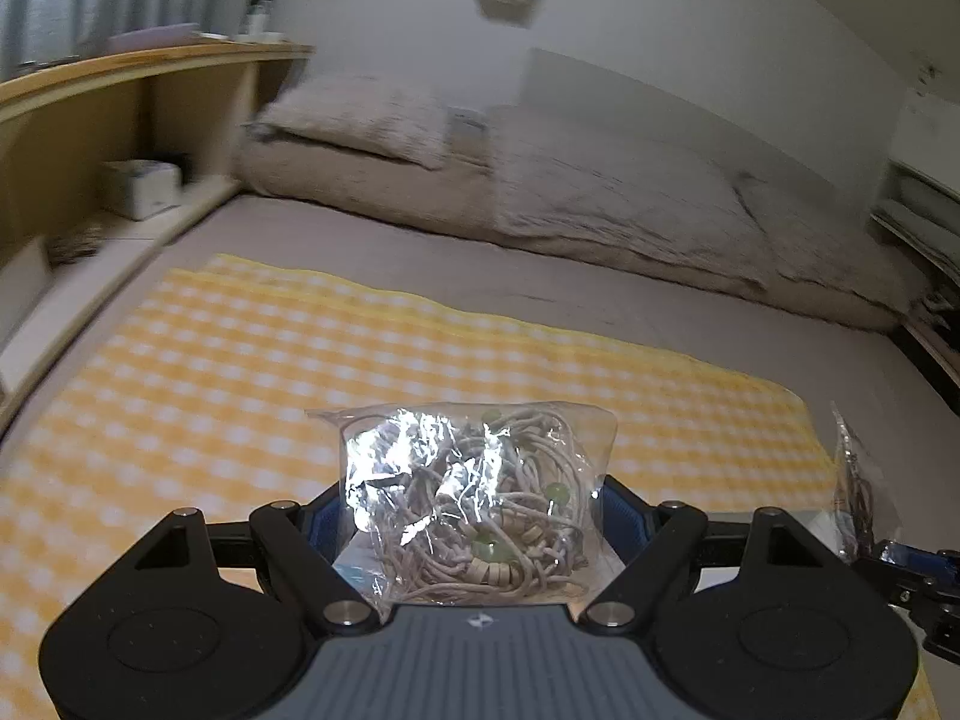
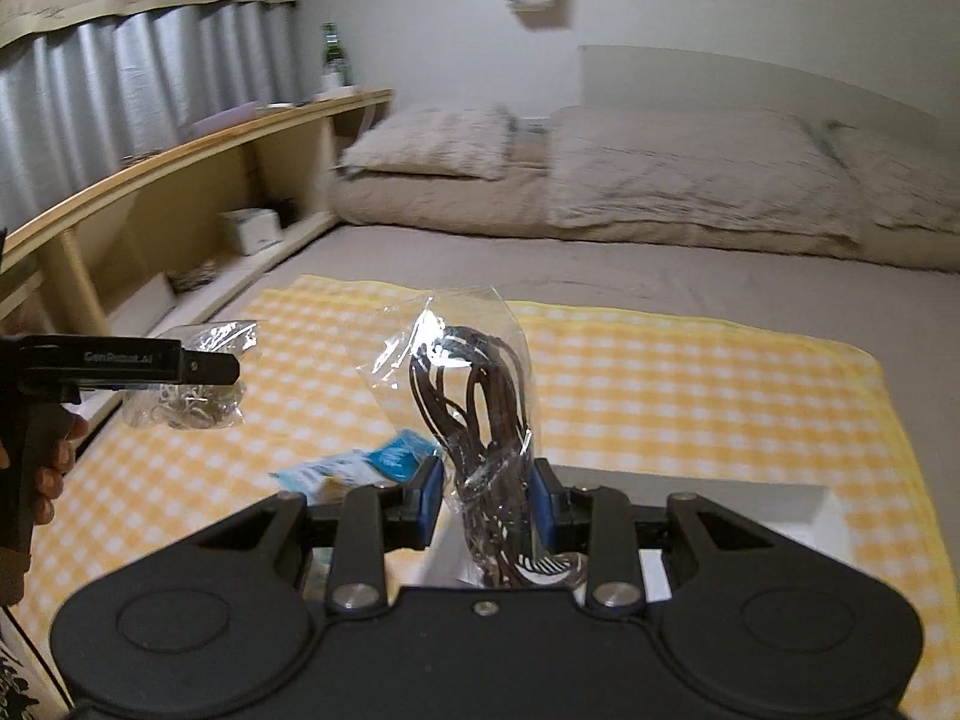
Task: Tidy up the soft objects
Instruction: 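Carry both bags over the white box and lower them inside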
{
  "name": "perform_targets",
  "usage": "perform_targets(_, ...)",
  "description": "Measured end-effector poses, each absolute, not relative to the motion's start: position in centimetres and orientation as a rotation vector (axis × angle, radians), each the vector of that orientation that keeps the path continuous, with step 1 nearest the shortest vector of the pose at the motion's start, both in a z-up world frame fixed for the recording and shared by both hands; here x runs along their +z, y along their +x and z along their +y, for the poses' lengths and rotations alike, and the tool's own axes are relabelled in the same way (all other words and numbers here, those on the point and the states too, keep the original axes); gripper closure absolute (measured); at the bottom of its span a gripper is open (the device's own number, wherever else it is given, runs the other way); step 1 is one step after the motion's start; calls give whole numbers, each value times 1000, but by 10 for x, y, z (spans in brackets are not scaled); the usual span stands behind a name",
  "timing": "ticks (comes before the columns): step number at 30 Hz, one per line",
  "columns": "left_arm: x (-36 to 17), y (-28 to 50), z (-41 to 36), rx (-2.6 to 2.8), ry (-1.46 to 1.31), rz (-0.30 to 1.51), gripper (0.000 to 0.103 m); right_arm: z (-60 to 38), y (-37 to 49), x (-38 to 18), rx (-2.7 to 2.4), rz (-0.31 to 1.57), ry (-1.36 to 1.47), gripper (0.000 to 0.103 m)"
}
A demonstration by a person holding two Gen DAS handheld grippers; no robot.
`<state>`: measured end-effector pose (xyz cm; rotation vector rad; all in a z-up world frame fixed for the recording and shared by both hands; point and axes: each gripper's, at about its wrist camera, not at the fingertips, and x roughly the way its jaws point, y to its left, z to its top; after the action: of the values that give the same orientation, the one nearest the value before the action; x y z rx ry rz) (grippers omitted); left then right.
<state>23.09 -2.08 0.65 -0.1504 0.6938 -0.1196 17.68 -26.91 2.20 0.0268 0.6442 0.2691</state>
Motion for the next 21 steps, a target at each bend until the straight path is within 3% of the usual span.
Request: perform_targets(21,-59,265,-142,-305,-176,842,21,-376,152,-34,-15,860,133,71)
